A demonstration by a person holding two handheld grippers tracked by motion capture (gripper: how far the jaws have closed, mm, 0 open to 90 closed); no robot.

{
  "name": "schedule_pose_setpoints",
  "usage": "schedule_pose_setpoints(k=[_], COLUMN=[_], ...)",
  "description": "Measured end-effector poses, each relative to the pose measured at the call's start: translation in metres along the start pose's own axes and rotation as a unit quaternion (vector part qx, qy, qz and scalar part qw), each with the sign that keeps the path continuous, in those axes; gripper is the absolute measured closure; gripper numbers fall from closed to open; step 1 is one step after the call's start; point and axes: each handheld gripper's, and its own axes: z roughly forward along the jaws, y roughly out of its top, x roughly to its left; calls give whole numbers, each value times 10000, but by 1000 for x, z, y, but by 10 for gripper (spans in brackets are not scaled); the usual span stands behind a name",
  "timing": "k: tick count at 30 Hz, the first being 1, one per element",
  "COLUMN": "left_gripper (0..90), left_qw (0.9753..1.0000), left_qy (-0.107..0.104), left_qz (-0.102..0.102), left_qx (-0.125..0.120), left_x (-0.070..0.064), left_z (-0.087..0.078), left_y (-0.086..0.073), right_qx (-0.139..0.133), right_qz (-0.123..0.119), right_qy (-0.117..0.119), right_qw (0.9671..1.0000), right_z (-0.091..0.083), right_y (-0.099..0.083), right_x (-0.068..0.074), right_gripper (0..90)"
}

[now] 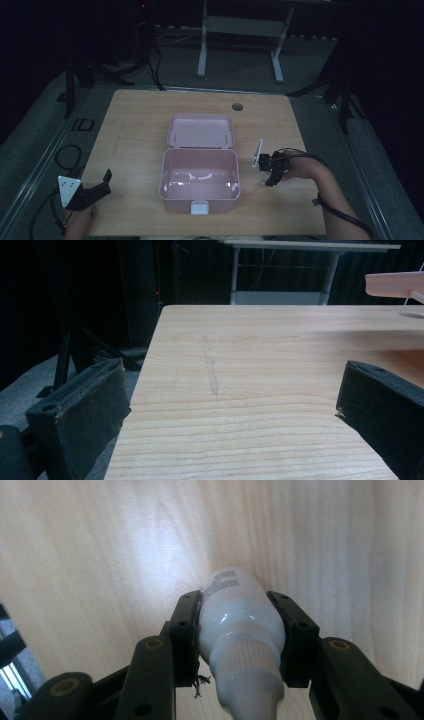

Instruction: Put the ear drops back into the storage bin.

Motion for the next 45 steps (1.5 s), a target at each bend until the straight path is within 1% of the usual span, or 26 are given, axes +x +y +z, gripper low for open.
schedule_pose_setpoints(k=[1, 2, 3, 4, 5, 6, 7, 9, 10, 13, 14, 15, 16, 19, 20, 22, 25, 26, 29, 33, 36, 37, 39, 40, 43, 45], left_gripper=[5, 5, 5, 5, 5, 5, 5, 5, 5, 5, 4, 5, 4, 4, 5, 5, 4, 5, 5, 5, 5, 5, 5, 5, 5, 5], left_qw=[10000, 10000, 10000, 10000, 10000, 10000, 10000, 10000, 10000, 10000, 10000, 10000, 10000, 10000, 10000, 10000, 10000, 10000, 10000, 10000, 10000, 10000, 10000, 10000, 10000, 10000], left_qy=[0, 0, 2, 3, 3, 3, 1, 2, 2, 0, 0, 6, 7, 12, 12, 12, 9, 8, 7, 8, 8, 8, 4, 5, 6, 7], left_qz=[0, 0, -2, -2, -1, -1, -5, -8, -8, 0, 0, -9, -11, -17, -18, -22, -19, -19, -16, -15, -18, -17, -18, -20, -24, -19], left_qx=[0, 0, -1, -2, 0, 0, -2, -2, 1, 9, 9, 7, 6, 4, 7, 6, 5, 3, 1, 2, 0, -1, -3, -2, -1, -1], left_x=[0, 0, 0, 0, 0, 0, 0, 0, 0, 0, 0, 0, 0, 0, 0, 0, 0, 0, 0, 0, 0, 0, 0, 0, 0, 0], left_z=[0, 0, 0, 0, 0, 0, 0, 0, 0, 0, 0, 0, 0, 0, 0, 0, 0, 0, 0, 0, 0, 0, 0, 0, 0, 0], left_y=[0, 0, 0, 0, 0, 0, 0, 0, 0, 0, 0, 0, 0, 0, 0, 0, 0, 0, 0, 0, 0, 0, 0, 0, 0, 0], right_qx=[-5, -5, 32, 31, 48, 48, 73, 129, 130, 132, 132, 81, 82, 107, 135, 211, 313, 315, 283, 297, 314, 322, 317, 300, 295, 322], right_qz=[-66, -66, -271, -333, -391, -391, -540, -721, -811, -960, -960, -1062, -1090, -1208, -1229, -1191, -1171, -1170, -1169, -1141, -1169, -1176, -1192, -1189, -1207, -1186], right_qy=[-37, -37, -96, -130, -107, -107, -122, -171, -244, -316, -316, -316, -318, -245, -223, -162, -216, -262, -290, -302, -301, -289, -281, -285, -309, -342], right_qw=[10000, 10000, 9996, 9994, 9992, 9992, 9984, 9972, 9963, 9948, 9948, 9938, 9935, 9923, 9921, 9925, 9924, 9923, 9923, 9926, 9922, 9921, 9920, 9920, 9918, 9918], right_z=[0, 0, 1, 1, 1, 1, 1, 0, -1, -3, -3, -5, -6, -7, -8, -11, -16, -18, -25, -33, -37, -43, -44, -50, -55, -62], right_y=[0, 0, -1, -1, -1, -1, -1, 0, 0, 2, 2, 4, 5, 7, 7, 8, 11, 11, 13, 15, 16, 17, 18, 19, 20, 22], right_x=[1, 1, 6, 7, 9, 9, 12, 18, 20, 28, 28, 32, 34, 38, 39, 41, 42, 42, 43, 44, 46, 47, 48, 49, 50, 50], right_gripper=[594, 594, 594, 594, 594, 594, 594, 594, 594, 594, 594, 594, 594, 595, 594, 595, 595, 595, 595, 594, 595, 595, 594, 595, 595, 594])
